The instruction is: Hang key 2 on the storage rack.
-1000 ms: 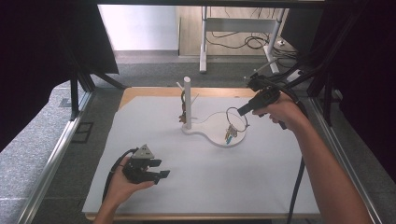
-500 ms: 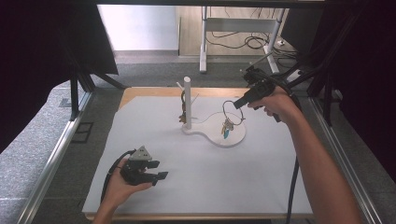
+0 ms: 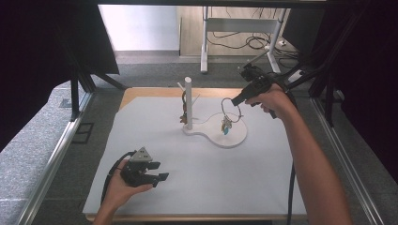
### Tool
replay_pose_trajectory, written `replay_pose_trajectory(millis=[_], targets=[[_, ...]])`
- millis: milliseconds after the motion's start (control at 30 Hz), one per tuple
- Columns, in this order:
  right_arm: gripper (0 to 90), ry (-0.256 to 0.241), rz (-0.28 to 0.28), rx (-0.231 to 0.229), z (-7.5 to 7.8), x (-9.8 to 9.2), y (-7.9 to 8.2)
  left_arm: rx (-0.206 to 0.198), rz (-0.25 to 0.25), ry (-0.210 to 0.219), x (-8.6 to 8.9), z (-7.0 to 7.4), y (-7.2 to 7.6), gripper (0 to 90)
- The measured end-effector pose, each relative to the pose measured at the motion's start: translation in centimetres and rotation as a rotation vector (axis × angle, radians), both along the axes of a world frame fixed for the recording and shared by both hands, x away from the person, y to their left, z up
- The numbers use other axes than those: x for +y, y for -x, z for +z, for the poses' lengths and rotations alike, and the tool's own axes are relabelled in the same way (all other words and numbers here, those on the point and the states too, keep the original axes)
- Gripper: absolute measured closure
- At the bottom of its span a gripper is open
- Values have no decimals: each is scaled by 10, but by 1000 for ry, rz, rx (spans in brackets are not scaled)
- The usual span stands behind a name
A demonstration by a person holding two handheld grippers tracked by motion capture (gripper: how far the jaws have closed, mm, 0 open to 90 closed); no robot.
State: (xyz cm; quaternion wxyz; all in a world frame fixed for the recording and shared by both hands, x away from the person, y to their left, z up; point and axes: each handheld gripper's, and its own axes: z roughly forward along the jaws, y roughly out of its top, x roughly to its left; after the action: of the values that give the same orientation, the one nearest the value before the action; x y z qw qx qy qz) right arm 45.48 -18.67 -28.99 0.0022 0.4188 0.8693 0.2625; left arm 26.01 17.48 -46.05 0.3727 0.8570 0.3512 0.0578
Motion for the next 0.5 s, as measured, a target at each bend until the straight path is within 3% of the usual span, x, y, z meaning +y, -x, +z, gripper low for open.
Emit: replay_pose_trajectory(millis=[500], targets=[[879, -14, -6, -7, 0, 14, -14, -2, -5, 4, 1, 1, 1, 441]])
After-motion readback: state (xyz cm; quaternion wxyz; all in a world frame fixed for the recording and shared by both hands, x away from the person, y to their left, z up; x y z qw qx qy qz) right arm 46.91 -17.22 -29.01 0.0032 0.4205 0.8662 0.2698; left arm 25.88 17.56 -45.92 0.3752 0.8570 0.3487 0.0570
